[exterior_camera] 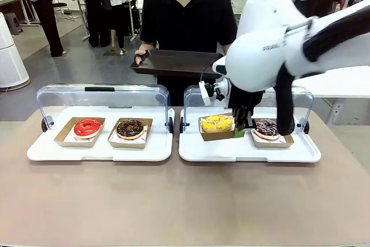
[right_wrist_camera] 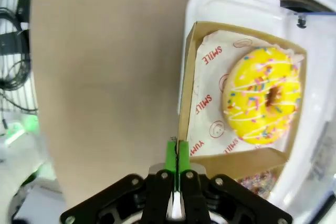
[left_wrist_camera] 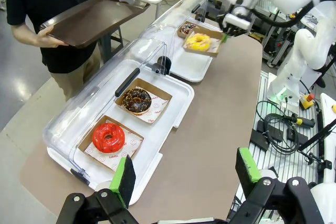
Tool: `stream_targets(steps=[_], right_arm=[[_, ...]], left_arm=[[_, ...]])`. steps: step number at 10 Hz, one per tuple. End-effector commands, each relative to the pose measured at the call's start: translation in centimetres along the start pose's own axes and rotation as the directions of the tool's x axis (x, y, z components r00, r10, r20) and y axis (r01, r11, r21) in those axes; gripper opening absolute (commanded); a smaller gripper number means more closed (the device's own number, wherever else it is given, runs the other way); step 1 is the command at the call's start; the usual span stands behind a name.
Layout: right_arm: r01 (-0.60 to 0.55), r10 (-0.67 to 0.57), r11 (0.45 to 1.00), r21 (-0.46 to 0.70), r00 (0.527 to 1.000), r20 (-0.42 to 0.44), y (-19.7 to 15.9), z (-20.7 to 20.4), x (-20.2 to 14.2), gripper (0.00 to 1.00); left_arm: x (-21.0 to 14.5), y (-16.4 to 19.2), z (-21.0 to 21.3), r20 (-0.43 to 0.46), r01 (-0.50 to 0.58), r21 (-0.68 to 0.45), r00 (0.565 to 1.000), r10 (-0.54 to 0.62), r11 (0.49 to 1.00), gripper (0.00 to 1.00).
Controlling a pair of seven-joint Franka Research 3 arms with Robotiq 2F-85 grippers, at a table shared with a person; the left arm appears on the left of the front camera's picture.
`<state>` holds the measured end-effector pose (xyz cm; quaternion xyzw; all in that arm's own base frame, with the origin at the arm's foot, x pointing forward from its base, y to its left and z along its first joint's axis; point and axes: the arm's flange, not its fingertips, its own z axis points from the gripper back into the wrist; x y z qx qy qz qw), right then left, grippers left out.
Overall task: Provide the desired donut to the person.
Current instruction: Pick up and lift the Paper togo box containing the Donut pointed at by the person.
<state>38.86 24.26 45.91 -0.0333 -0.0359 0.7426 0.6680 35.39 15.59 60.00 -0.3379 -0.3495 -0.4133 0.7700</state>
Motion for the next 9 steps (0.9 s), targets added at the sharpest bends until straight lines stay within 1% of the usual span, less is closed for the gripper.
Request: stream_targets(steps=[1,2,3,5,7,9], right_arm=[[-0.019,0.019,1.0,-0.008,0.999,0.042,3.6,4.2,-0.3,0.0],[-0.055,0.06,0.997,-0.055,0.994,0.09,4.9,6.6,-0.2,0.0],[-0.056,0.064,0.996,-0.074,0.993,0.103,5.5,8.9,0.1,0.0],[-0.03,0.043,0.991,-0.13,0.994,0.101,5.2,12.4,0.7,0.0],[-0.026,0.039,0.992,-0.12,0.994,0.104,4.0,13.2,1.3,0.0],[-0.052,0.062,0.995,-0.083,0.991,0.123,2.7,12.5,1.5,0.0]], left_arm=[[-0.1,-0.1,0.2,-0.006,0.008,-0.004,1.0,-0.008,1.0,1.0],[-0.1,-0.1,0.2,-0.006,0.008,-0.004,1.0,-0.008,1.0,1.0],[-0.1,-0.1,0.2,-0.006,0.008,-0.004,1.0,-0.008,1.0,1.0],[-0.1,-0.1,0.2,-0.006,0.008,-0.004,1.0,-0.008,1.0,1.0],[-0.1,-0.1,0.2,-0.006,0.008,-0.004,1.0,-0.008,1.0,1.0],[-0.1,-0.1,0.2,-0.006,0.008,-0.004,1.0,-0.008,1.0,1.0]])
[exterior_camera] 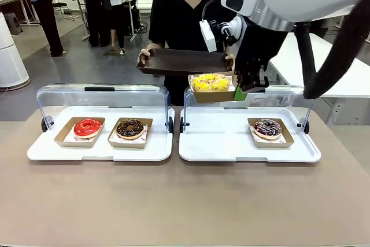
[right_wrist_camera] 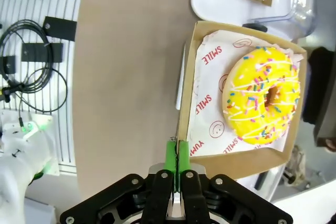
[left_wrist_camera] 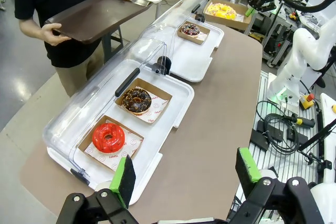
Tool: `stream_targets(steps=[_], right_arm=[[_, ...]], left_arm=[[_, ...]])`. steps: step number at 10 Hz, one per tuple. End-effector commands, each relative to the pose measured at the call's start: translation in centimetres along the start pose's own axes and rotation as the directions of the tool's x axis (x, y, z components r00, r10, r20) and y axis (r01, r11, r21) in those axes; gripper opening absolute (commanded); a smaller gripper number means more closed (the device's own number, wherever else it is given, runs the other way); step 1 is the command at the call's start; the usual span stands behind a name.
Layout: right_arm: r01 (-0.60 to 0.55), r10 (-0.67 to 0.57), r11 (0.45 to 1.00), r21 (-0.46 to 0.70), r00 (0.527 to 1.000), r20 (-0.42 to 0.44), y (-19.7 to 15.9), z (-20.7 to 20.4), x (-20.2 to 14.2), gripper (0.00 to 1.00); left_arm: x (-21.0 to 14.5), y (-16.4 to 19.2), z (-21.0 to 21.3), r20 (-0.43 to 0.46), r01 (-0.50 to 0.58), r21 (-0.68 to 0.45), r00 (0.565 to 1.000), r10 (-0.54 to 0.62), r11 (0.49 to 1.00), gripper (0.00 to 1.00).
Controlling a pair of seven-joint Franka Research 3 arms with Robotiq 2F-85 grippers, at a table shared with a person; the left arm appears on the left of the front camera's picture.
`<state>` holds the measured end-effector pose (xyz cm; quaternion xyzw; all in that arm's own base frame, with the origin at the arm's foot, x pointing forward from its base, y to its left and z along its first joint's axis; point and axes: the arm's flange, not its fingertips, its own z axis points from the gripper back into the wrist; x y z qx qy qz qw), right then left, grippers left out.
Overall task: Provide the desired donut to the person.
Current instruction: Pick up and lift the Paper togo box containing the Donut pointed at by the person, then place the picked Paper togo box onto the Handle tray extended by the person.
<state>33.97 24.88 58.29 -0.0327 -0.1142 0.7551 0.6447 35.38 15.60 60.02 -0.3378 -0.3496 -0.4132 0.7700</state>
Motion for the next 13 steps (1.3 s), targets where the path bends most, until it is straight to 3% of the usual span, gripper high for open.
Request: stream_targets(steps=[1,13], right_arm=[[0.0,0.0,1.0,-0.019,1.0,0.002,0.66,0.82,-0.14,0.0],[0.0,0.0,1.0,-0.019,1.0,0.002,0.66,0.82,-0.14,0.0]], left_arm=[[-0.12,-0.11,0.16,-0.006,0.008,-0.004,1.0,-0.008,1.0,1.0],[-0.12,-0.11,0.16,-0.006,0.008,-0.004,1.0,-0.008,1.0,1.0]])
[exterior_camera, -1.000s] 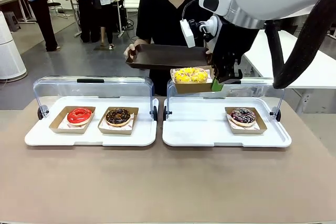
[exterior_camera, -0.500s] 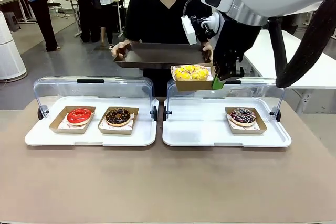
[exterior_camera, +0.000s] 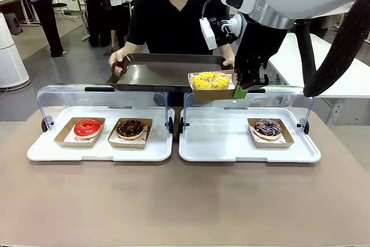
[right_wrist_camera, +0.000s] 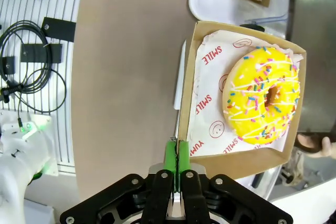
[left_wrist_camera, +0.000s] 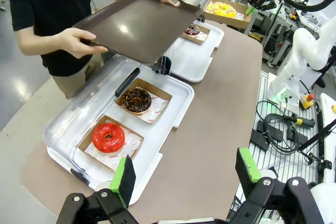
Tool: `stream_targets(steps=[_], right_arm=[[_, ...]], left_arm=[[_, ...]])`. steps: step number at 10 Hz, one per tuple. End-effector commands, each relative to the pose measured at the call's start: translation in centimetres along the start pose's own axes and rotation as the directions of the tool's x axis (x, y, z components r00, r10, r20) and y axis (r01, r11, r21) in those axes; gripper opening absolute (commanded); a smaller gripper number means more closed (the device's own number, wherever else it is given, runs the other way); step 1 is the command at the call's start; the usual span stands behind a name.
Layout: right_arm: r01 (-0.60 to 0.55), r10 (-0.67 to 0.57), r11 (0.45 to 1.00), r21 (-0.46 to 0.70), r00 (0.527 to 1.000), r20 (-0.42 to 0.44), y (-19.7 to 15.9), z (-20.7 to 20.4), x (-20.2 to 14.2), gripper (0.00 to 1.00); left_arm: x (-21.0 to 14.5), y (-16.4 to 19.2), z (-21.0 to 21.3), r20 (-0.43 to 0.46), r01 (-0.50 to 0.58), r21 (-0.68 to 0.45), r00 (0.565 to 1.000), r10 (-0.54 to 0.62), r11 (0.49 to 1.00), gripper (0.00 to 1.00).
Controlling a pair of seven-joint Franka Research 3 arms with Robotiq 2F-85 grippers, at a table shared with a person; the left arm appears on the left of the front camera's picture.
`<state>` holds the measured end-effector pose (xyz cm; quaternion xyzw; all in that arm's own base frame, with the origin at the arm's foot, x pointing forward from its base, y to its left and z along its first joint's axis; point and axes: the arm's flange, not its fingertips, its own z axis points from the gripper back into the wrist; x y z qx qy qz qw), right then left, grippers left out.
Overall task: Provide the desired donut to the person.
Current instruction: Place the picked Paper togo box onto the Handle tray extended by the person.
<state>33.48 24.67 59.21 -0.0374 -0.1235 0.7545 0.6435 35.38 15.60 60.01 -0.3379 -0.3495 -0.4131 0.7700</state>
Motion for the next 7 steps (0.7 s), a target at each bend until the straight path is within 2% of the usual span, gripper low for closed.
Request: stream_targets(steps=[1,7], right_arm=[[0.002,-0.002,1.0,0.001,1.0,-0.003,0.36,-0.19,-0.11,0.0],[0.002,-0.002,1.0,0.001,1.0,-0.003,0.36,-0.19,-0.11,0.0]], left_arm=[[-0.11,-0.11,0.16,-0.006,0.008,-0.004,1.0,-0.008,1.0,1.0],[-0.11,-0.11,0.16,-0.006,0.008,-0.004,1.0,-0.008,1.0,1.0]])
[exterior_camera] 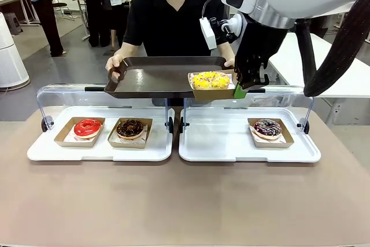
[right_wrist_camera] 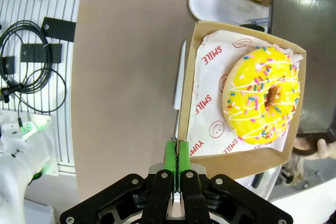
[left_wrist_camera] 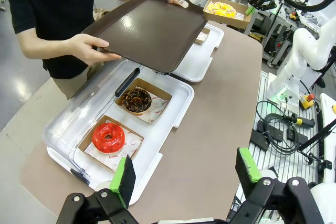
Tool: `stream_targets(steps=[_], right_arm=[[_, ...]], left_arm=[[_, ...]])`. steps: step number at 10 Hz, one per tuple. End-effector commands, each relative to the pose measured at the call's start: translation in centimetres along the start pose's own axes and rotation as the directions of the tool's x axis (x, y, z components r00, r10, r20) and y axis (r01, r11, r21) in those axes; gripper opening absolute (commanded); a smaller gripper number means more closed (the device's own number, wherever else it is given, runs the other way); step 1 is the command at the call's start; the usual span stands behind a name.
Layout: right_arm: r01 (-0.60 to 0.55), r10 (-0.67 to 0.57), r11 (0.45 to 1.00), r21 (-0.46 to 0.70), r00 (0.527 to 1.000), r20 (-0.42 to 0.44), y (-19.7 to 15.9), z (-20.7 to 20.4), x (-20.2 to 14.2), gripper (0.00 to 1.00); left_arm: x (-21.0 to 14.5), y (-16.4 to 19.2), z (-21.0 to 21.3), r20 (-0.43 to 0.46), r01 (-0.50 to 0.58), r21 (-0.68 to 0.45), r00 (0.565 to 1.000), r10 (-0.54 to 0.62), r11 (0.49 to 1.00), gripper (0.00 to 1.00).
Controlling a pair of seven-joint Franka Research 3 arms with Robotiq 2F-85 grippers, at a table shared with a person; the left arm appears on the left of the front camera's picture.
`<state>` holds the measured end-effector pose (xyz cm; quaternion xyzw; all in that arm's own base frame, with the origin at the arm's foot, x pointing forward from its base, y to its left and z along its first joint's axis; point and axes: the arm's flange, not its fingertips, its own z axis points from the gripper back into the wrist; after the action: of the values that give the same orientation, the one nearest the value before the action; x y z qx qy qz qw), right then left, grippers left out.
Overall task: Provide the desired donut to the person.
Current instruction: Place the picked Paper togo box onto the Handle tray extended by the person.
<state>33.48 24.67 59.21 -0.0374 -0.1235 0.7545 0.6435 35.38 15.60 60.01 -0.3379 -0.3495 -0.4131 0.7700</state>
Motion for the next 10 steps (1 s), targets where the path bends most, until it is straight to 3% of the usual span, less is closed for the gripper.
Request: stream_targets(steps=[1,5,9,10], right_arm=[[0.0,0.0,1.0,0.0,1.0,0.0,0.0,0.0,0.0,0.02],[0.054,-0.056,0.998,-0.032,0.997,-0.053,-5.9,3.2,2.4,0.02],[-0.037,0.038,0.999,0.027,0.999,-0.016,-11.1,0.4,2.6,0.02],[-0.026,0.027,0.999,0.033,0.999,-0.045,-12.6,-0.7,2.3,0.02]], left_arm=[[-0.1,-0.1,0.2,-0.006,0.008,-0.004,1.0,-0.008,1.0,1.0],[-0.1,-0.1,0.2,-0.006,0.008,-0.004,1.0,-0.008,1.0,1.0],[-0.1,-0.1,0.2,-0.006,0.008,-0.004,1.0,-0.008,1.0,1.0],[-0.1,-0.1,0.2,-0.006,0.008,-0.004,1.0,-0.008,1.0,1.0]])
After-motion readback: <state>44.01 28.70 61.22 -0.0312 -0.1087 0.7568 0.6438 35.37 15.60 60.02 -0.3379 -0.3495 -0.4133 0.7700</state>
